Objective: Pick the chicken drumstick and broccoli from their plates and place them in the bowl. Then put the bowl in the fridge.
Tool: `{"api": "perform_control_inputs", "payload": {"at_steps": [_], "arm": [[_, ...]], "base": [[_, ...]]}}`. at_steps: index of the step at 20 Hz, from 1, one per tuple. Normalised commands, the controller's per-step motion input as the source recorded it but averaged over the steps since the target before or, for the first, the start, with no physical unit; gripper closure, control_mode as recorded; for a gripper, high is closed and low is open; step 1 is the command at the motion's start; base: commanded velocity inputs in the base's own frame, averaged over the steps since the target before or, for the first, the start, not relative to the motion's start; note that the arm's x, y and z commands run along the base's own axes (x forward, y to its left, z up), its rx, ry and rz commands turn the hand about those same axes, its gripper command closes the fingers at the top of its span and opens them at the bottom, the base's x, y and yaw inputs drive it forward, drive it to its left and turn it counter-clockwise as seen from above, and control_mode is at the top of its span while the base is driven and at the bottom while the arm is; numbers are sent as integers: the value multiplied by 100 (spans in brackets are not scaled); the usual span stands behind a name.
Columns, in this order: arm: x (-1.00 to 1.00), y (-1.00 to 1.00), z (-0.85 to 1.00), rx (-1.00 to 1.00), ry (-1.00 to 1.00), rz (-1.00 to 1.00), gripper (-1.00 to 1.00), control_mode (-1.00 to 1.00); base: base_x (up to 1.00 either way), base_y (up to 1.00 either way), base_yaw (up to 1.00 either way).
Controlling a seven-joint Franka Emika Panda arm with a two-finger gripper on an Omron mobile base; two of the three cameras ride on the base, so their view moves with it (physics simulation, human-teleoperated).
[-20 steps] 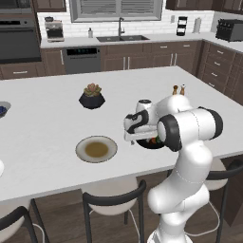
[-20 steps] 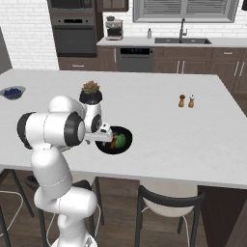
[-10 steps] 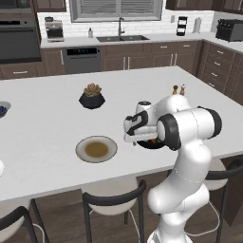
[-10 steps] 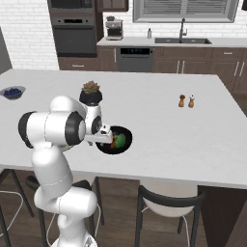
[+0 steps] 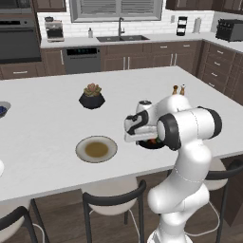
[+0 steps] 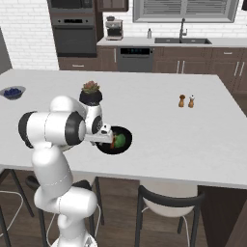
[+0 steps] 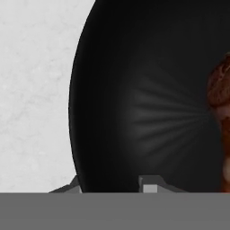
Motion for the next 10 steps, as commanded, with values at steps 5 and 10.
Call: {"api": "perform_control_inputs", "payload": {"at_steps": [5, 10], "arm": [[-20, -7, 52, 0, 0, 2, 100, -100], [-44, 0, 77, 0, 0, 7, 100, -100]], "base": [[0, 0, 0], [0, 0, 0]]}}
